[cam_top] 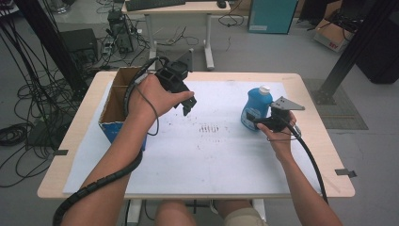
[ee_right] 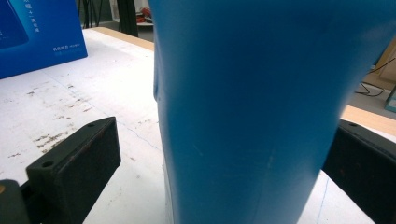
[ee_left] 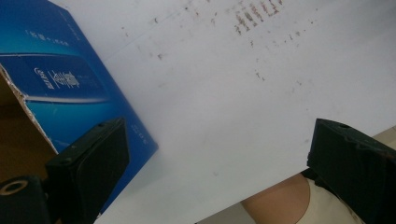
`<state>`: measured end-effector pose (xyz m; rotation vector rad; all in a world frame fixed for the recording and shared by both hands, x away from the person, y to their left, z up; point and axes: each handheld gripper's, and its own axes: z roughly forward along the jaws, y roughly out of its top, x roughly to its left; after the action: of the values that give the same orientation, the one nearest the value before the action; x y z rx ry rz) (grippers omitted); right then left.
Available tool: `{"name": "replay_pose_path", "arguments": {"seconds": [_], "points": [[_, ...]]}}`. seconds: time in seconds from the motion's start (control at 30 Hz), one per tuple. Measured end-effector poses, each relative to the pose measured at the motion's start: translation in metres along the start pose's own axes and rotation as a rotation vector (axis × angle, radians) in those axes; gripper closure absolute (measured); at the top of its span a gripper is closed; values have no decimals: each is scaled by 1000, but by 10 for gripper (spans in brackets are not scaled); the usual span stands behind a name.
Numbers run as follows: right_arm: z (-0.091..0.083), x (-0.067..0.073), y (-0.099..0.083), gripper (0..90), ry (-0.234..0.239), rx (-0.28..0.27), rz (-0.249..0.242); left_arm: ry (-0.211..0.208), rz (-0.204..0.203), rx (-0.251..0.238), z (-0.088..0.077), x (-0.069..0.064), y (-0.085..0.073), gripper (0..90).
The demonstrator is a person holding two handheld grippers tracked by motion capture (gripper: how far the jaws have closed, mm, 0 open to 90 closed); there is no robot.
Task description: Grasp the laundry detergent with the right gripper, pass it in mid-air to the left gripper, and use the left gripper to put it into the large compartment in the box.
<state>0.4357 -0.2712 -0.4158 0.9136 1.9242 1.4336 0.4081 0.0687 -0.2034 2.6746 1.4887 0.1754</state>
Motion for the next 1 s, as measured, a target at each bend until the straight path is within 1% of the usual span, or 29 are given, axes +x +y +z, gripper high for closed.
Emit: {"name": "replay_pose_path", "arguments": {"seconds": [0.23,0.47,0.53,0.63,0.67,1.0], "points": [[0,-1,0,5,0,-5,-5,-1,-4,-5,0,0,1,58],[0,-1,1,7,2,-9,-5,2,3,-5,0,0,2,58],[0,-1,1,7,3,-9,-5,2,-1,-8,0,-1,2,57],[-1,-2,1,7,2,-9,-5,4,7,-7,-1,-2,3,58],[-1,-2,1,8,3,-9,-4,0,1,-11,-1,-2,3,58],[0,-2,1,12,4,-10,-4,4,6,-12,-2,-2,3,57]]}}
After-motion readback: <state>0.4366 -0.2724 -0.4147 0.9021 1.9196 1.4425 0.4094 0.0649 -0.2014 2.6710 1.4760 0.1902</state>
